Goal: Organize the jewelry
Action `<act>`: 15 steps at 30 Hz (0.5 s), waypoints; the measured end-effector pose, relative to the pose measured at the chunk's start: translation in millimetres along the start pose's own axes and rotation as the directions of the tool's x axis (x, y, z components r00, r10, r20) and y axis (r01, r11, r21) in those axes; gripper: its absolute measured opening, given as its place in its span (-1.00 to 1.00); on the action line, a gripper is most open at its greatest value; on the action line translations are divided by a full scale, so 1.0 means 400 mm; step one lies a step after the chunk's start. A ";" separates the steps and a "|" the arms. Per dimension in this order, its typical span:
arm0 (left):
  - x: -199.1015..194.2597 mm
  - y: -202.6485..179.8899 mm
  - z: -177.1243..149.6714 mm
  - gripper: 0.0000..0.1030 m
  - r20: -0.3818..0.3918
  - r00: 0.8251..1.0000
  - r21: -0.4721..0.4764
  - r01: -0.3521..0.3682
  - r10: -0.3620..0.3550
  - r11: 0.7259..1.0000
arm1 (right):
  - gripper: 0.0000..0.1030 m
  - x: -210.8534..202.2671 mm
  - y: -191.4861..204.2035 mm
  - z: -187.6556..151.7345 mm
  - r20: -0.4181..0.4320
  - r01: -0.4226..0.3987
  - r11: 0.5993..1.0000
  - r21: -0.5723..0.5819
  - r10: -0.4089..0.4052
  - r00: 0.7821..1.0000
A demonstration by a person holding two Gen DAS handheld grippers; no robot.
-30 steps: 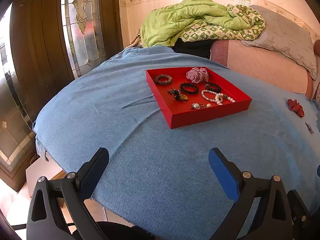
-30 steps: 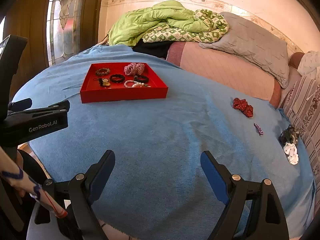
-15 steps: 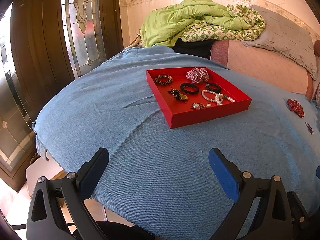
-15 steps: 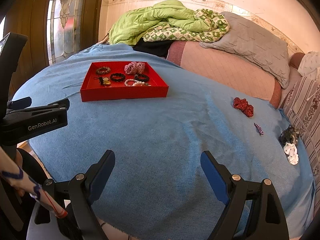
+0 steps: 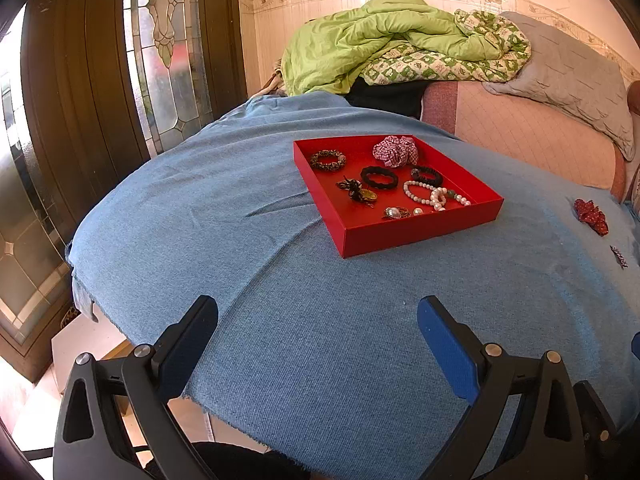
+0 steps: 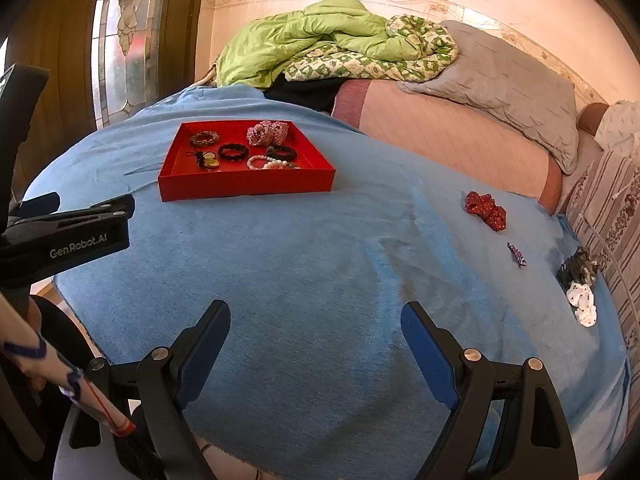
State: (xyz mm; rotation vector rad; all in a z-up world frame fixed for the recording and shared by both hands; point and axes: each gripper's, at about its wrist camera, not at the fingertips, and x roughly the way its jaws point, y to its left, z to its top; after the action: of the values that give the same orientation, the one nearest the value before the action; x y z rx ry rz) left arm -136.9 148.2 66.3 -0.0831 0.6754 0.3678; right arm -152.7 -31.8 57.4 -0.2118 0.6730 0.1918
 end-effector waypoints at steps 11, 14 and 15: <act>-0.003 0.001 0.000 0.93 0.000 1.000 -0.001 -0.001 0.001 1.000 | 0.75 -0.003 -0.003 0.000 0.002 0.002 1.000 -0.009 -0.002 1.000; -0.006 0.004 0.000 0.93 0.001 1.000 -0.001 -0.001 0.001 1.000 | 0.75 -0.003 -0.003 0.000 0.002 0.003 1.000 -0.011 -0.003 1.000; -0.006 0.005 0.000 0.93 0.002 1.000 -0.002 0.000 0.000 1.000 | 0.75 -0.003 -0.004 0.000 0.003 0.003 1.000 -0.011 -0.003 1.000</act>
State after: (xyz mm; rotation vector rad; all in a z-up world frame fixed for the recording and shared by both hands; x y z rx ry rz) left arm -139.3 149.2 67.8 -0.0843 0.6735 0.3688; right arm -153.1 -33.5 58.5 -0.2234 0.6691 0.1934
